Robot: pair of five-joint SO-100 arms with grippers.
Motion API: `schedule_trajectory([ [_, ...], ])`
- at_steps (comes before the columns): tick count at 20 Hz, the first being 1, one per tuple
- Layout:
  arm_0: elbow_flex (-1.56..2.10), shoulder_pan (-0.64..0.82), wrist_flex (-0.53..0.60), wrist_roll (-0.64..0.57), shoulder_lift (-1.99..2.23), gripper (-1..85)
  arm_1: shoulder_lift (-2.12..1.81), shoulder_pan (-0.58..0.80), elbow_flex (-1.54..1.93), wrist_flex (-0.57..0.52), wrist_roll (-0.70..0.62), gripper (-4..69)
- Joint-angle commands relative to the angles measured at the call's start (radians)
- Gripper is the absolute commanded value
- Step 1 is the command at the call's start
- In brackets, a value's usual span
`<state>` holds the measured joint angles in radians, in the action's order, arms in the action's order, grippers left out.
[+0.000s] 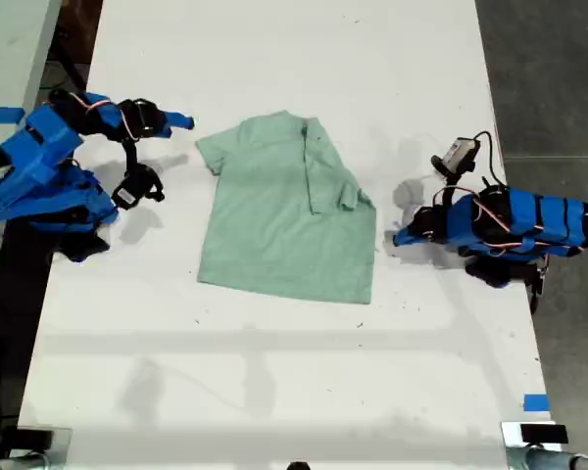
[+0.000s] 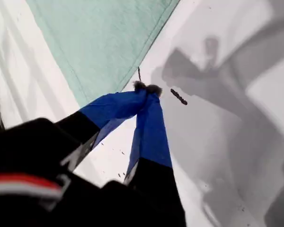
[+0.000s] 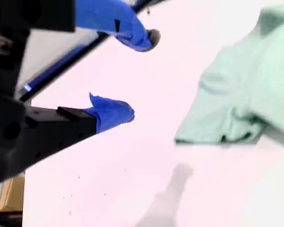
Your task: Fold t shirt
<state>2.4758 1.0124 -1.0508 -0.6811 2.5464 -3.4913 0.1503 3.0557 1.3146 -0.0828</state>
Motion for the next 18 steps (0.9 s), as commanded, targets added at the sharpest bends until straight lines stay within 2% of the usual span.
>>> schedule_trajectory([
  [1, -0.187, 0.048, 0.048, -0.069, -0.302, 22.8, -0.014, 0.000, 0.055, 0.002, -0.003, -2.5],
  [12, -0.436, -0.017, 0.169, -0.067, -0.871, 21.7, -0.014, -0.002, 0.055, 0.002, -0.005, -2.5],
  [13, -0.459, -0.021, 0.170, -0.066, -0.902, 20.1, -0.014, -0.003, 0.055, 0.002, -0.005, -2.5],
  [14, -0.477, -0.023, 0.170, -0.066, -0.925, 12.0, -0.014, -0.003, 0.055, 0.002, -0.005, -2.5],
  [15, -0.499, -0.015, 0.160, -0.058, -0.943, -0.1, -0.014, -0.003, 0.055, 0.002, -0.006, -2.5],
  [18, -0.551, -0.023, 0.124, -0.058, -0.951, -0.1, -0.014, -0.003, 0.055, 0.002, -0.006, -2.5],
])
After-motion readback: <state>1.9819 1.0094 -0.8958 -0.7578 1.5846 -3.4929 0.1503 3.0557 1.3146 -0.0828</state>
